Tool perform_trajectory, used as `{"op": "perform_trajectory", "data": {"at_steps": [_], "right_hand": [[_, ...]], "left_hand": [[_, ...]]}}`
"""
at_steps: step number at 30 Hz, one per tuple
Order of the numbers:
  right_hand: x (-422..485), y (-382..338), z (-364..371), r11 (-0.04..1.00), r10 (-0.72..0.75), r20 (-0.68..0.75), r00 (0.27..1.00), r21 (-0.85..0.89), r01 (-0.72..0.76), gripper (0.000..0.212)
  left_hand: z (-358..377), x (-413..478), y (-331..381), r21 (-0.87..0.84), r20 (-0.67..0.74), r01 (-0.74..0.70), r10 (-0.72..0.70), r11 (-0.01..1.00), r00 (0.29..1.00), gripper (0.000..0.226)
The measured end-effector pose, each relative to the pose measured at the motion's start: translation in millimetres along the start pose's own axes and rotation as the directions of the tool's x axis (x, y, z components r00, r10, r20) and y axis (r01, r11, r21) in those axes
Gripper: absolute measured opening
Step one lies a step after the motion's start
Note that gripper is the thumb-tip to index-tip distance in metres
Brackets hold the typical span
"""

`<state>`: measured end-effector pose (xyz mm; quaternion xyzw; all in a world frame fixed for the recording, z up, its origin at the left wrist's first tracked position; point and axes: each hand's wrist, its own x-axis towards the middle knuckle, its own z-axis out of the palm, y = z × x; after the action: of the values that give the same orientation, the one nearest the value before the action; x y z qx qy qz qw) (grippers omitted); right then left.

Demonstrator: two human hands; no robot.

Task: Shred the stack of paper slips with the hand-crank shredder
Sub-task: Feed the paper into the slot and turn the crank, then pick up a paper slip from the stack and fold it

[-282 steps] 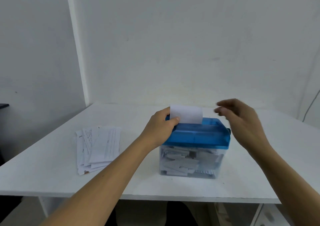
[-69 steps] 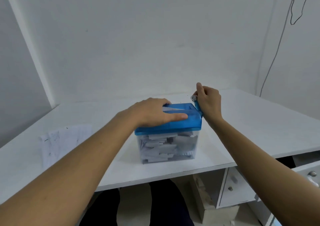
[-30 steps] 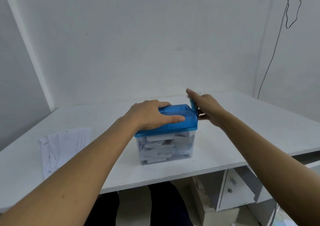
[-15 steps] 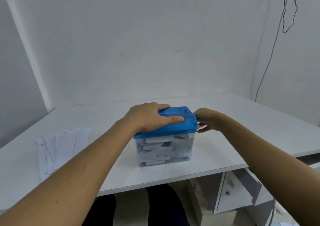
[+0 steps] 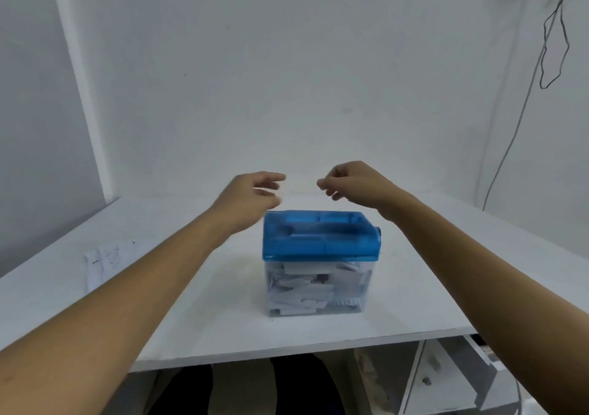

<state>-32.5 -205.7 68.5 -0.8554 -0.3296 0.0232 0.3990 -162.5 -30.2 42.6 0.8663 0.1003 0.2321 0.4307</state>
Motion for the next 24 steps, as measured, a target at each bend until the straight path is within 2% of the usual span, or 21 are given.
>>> {"op": "perform_trajectory", "data": {"at_steps": [3,6,10,14,17,20,22,24], "right_hand": [[-1,-25,17,0.986,-0.094,-0.056,0.994,-0.141,0.085,0.017],[-3,-52,43,0.965,-0.166,-0.031,0.986,-0.212,0.155,0.014],[-11,-89,82,0.941,-0.257,0.026,0.966,-0.222,0.256,0.011],[-24,-119,130,0.937,-0.293,0.141,0.946,-0.153,0.313,0.016],[-26,-122,174,0.940,-0.237,0.276,0.931,-0.177,0.292,0.033],[-18,-108,226,0.963,-0.094,0.384,0.918,-0.199,0.182,0.057],[-15,-95,257,0.956,0.001,0.398,0.917,-0.270,0.116,0.078],[-19,-83,280,0.936,0.065,0.359,0.931,-0.344,0.067,0.094]], "left_hand": [[-40,-12,-33,-0.008,-0.131,0.072,-0.072,0.997,0.989,0.035],[-81,-28,-64,-0.028,-0.241,0.160,-0.162,0.987,0.957,0.028],[-121,-46,-98,-0.069,-0.387,0.242,-0.250,0.968,0.888,0.020],[-136,-64,-138,-0.003,-0.408,0.368,-0.337,0.930,0.849,0.006],[-130,-76,-166,0.144,-0.390,0.477,-0.394,0.867,0.832,0.013],[-118,-86,-191,0.337,-0.356,0.516,-0.401,0.787,0.844,0.039],[-108,-95,-200,0.441,-0.334,0.537,-0.425,0.719,0.842,0.048],[-100,-103,-206,0.564,-0.294,0.486,-0.388,0.667,0.874,0.050]]}}
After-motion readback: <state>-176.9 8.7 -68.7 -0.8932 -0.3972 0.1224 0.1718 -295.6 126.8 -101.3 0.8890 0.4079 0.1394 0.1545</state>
